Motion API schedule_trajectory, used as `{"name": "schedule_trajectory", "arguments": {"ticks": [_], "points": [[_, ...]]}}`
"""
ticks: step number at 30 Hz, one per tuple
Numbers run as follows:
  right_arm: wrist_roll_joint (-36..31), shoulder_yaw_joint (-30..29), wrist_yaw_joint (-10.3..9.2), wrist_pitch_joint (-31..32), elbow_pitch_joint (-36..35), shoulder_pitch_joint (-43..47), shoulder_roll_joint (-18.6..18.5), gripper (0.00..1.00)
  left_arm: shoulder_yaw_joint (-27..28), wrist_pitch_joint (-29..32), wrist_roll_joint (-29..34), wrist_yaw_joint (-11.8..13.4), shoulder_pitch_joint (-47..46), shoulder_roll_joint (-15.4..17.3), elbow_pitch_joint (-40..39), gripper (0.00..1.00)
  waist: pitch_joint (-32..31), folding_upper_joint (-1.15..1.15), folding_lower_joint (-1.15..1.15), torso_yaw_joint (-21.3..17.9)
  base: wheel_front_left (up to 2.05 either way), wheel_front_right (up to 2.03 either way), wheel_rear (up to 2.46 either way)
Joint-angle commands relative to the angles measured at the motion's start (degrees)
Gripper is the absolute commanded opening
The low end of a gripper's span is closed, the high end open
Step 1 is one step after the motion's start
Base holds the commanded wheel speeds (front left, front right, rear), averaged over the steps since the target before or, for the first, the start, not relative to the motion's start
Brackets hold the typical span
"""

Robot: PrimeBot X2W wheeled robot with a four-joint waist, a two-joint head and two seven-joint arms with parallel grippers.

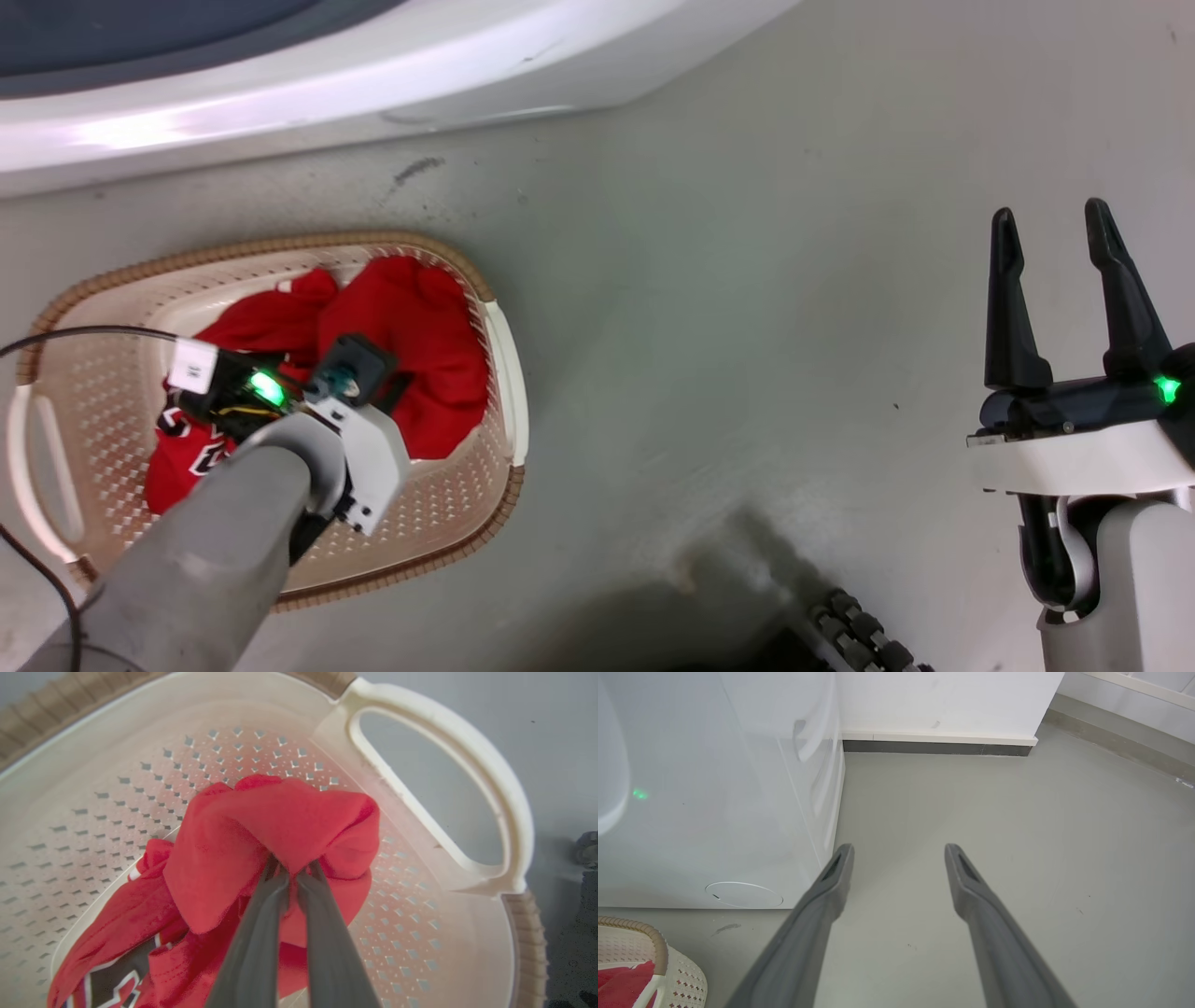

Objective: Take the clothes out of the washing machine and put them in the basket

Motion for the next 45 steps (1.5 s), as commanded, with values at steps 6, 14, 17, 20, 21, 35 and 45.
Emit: {"name": "schedule_trajectory", "arguments": {"ticks": [6,14,17,20,21,35,45], "points": [[0.84,0.6,-0.06,-0.09,-0.74,-1.15,0.05,1.0,-3.0,-0.86,0.58,-0.04,-3.74,-1.17,7.89,0.0,3.19,0.0,-0.01,-1.47,0.0,0.0,0.0],[0.31,0.72,-0.06,-0.1,0.29,-1.85,0.05,1.0,-3.84,-2.18,1.76,0.0,-5.33,-4.58,13.64,1.0,2.3,0.0,-0.01,-0.58,0.0,0.0,0.0],[-0.03,0.27,-0.06,-0.09,0.75,-1.74,0.04,1.0,-2.87,-2.37,1.3,0.0,-4.74,-5.47,13.13,1.0,0.19,0.0,-0.01,0.1,0.0,0.0,0.0],[-0.6,-0.31,-0.06,-0.09,1.24,-1.36,0.04,1.0,-1.52,-2.41,2.35,0.31,-3.96,-5.51,9.32,1.0,-2.86,0.0,-0.01,1.22,0.0,0.0,0.0],[-0.87,-0.6,-0.06,-0.1,1.5,-1.05,0.03,1.0,-1.29,-2.41,3.26,0.67,-3.42,-5.3,7.77,1.0,-4.12,0.0,-0.01,1.68,0.0,0.0,0.0],[-5.55,-3.57,-0.06,-0.1,4.67,3.57,0.02,1.0,13.71,-2.33,10.37,5.94,10.35,-2.87,-14.95,1.0,-23.52,0.0,-0.01,8.18,0.0,0.0,0.0],[-6.56,-4.47,-0.06,-0.1,4.74,9.19,0.04,1.0,33.3,-2.33,13.66,9.36,25.65,-4.16,-33.54,1.0,-36.18,0.0,-0.01,13.33,0.0,0.0,0.0]]}}
